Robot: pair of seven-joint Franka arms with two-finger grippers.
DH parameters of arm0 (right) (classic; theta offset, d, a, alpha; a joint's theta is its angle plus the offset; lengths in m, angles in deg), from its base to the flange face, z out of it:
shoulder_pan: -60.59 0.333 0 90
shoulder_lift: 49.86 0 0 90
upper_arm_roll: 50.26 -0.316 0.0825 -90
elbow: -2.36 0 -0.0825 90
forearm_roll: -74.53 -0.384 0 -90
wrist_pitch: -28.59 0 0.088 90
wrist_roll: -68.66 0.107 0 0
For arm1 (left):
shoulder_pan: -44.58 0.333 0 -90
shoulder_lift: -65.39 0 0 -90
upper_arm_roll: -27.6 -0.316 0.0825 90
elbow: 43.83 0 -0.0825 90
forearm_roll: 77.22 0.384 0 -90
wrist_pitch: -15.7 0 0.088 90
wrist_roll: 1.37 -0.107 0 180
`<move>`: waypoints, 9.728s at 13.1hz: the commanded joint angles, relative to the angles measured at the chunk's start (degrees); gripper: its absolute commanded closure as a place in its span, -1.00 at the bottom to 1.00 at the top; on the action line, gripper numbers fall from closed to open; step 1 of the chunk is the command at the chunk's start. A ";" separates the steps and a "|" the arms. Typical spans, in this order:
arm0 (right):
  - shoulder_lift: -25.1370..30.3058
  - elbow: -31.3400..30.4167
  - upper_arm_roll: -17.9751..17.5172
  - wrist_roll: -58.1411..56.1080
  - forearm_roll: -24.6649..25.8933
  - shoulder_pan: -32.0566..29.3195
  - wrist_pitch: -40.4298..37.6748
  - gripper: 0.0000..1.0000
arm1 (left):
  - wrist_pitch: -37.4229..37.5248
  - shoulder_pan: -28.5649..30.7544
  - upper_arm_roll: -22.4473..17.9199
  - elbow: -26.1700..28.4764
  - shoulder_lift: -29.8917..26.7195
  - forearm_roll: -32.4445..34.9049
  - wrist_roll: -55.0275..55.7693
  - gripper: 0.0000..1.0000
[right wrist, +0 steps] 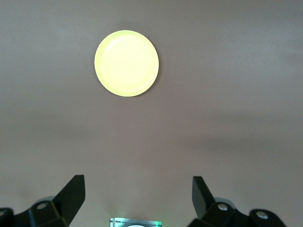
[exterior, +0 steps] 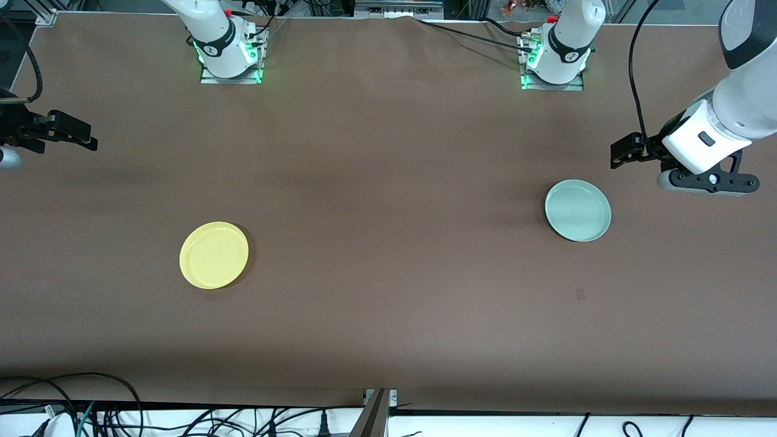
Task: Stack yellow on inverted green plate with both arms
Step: 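Move the left gripper down to the rim of the green plate, then grasp the green plate rim with the left gripper and tilt it up, then lift and flip the green plate while the right gripper reaches the yellow plate, then lay the green plate face down while the right gripper grips the yellow plate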
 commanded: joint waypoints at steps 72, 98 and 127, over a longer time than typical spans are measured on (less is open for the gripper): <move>-15.99 2.12 -0.76 0.75 1.94 -2.70 4.95 -1.00 | -6.87 -12.33 0.56 -2.01 19.50 18.26 6.75 1.00; -30.58 -20.03 -0.85 -13.39 -21.70 -5.87 48.36 -1.00 | 5.61 -48.03 0.12 -16.25 39.45 43.65 51.14 1.00; -30.42 6.25 -0.32 -15.16 -20.13 -7.89 13.13 1.00 | -17.04 -66.14 1.00 -19.94 45.17 47.45 66.52 -1.00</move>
